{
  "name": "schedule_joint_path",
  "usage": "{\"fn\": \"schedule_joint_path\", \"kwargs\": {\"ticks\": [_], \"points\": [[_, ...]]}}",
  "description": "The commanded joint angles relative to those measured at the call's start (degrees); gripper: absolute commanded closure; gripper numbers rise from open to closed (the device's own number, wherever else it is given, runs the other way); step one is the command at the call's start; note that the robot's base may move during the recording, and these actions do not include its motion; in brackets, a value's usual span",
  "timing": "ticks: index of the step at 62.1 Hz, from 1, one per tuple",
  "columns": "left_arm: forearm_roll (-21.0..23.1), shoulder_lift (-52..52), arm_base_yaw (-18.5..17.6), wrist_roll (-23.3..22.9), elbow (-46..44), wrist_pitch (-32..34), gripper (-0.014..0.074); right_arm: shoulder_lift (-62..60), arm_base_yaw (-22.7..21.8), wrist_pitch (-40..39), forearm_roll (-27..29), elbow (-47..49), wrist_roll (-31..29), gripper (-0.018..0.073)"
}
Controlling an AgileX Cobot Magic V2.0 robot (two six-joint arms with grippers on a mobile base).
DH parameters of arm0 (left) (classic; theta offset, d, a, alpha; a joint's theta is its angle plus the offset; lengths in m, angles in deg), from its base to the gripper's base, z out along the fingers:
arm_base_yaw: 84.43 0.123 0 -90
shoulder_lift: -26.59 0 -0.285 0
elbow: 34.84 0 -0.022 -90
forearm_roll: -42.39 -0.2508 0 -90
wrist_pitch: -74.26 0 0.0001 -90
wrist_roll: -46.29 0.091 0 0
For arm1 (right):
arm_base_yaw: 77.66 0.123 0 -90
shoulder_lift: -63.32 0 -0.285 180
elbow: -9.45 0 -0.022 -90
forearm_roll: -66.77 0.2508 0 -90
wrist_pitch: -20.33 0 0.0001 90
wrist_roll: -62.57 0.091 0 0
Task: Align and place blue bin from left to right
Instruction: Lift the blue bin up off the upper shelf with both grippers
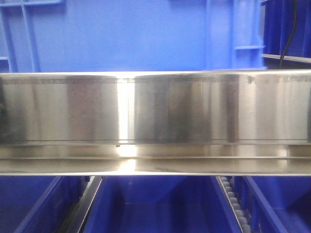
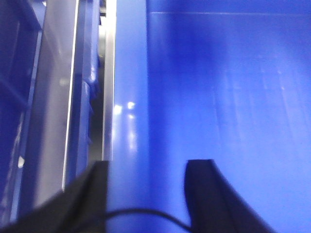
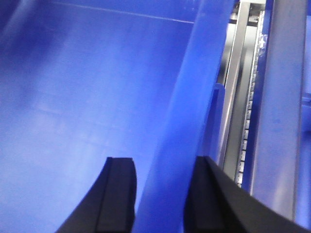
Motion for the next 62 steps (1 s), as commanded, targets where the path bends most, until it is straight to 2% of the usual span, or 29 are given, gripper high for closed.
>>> {"fn": "schedule_joint_path", "kwargs": {"ticks": [1,14,36,50,62], "points": [[5.73,-5.05,-0.70,1.15,-0.78,3.41,0.0585,-3.05,0.14,-2.71,2.84,2.32,0.84,0.0624],[12.00,-10.31,-0.70,2.44,-0.78,5.41,0.0585,-7.17,0.14,-3.09,7.14,3.46,0.84,0.0624],[21.74,-13.23,-0.70,2.59,-0.78,6.16,0.0585,-11.89,0.14,-3.09,8.59,3.46,0.84,0.0624],[21.89,-13.23,-0.70,2.59,-0.78,6.55,0.0585,-12.25,0.14,-2.67,8.71,3.46,0.84,0.0624],[19.53,-13.12,-0.70,2.59,-0.78,6.53,0.0585,-12.25,0.14,-2.67,8.71,3.46,0.84,0.0624]]}}
